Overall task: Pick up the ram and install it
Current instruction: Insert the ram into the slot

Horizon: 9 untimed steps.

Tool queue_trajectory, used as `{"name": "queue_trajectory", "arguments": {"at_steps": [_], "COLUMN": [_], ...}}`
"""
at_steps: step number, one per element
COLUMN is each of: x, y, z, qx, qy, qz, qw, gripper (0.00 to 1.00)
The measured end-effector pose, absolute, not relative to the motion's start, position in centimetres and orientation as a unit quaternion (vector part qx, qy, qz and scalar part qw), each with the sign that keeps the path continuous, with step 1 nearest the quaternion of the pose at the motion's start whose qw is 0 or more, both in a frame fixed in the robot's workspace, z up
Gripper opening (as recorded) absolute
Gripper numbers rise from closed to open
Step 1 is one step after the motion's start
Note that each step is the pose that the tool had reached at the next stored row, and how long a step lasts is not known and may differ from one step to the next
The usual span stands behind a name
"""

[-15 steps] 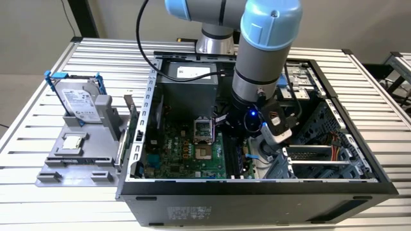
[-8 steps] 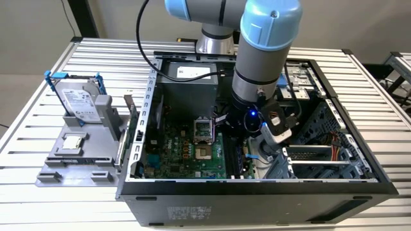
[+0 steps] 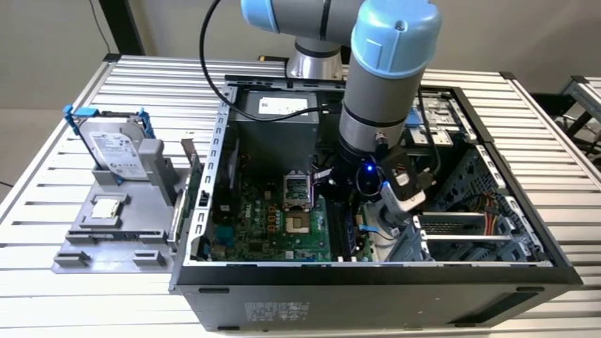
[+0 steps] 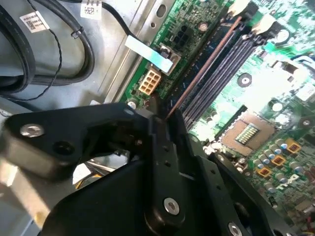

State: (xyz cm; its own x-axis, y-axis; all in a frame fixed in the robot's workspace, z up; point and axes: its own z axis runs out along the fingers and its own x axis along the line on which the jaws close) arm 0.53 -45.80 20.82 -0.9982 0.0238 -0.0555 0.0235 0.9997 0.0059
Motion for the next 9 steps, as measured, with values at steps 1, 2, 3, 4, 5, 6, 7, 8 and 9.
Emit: {"name": "queue_trajectory", "arguments": {"at_steps": [1,2,3,4,5,6,7,8,9], "x": [0.5,0.5,0.5,0.5,0.5,0.5,0.5,0.5,0.5], "y": [-45.8,-45.8,-45.8,-45.8,-45.8,-45.8,-45.8,-45.8,-45.8], "z": [20.8,21.0,21.4,21.8,22.3,22.7,23.2,23.6,24.1], "qx": [0.012,0.012,0.013,0.013,0.013,0.013,0.013,0.013,0.013], "qy": [1.000,1.000,0.999,0.999,0.999,0.999,0.999,0.999,0.999], "qz": [0.004,0.007,0.008,0.008,0.008,0.008,0.008,0.008,0.008], "qw": [0.028,0.028,0.028,0.028,0.028,0.028,0.028,0.028,0.028], "gripper": [1.00,1.00,1.00,1.00,1.00,1.00,1.00,1.00,1.00]}}
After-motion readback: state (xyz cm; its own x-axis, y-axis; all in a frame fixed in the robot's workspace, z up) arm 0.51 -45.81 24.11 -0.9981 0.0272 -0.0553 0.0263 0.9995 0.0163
